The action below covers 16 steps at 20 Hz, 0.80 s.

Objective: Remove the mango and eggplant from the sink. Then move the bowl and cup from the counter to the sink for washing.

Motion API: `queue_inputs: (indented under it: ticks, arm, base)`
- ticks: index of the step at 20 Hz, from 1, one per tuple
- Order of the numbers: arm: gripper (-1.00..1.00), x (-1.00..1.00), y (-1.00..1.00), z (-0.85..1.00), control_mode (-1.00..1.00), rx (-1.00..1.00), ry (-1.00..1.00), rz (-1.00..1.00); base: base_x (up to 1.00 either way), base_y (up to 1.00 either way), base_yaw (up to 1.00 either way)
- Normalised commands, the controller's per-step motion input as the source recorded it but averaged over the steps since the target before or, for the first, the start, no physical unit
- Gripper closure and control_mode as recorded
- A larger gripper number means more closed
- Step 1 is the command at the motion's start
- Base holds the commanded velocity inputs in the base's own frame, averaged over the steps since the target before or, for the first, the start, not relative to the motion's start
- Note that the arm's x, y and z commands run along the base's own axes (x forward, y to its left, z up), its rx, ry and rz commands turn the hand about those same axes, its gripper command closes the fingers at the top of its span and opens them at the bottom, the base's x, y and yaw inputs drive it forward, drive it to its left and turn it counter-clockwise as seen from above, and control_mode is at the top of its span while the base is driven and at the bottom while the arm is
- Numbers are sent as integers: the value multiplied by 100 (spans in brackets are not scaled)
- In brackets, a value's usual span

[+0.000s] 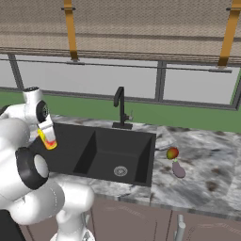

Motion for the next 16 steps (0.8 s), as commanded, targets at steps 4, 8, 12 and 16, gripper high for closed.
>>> queue_inputs:
  ticks: [4,8,12,16]
  arm:
    - [100,1,-53,7,-100,0,-4,-3]
    - [100,0,-54,4,-100,0,-4,-2]
    - [100,0,-52,1,-100,0,-6,0]
    - [100,3,-46,0,-100,0,-5,0]
  base:
    - [0,0,0]
    - [0,0,0]
    - [0,0,0]
    - [0,0,0]
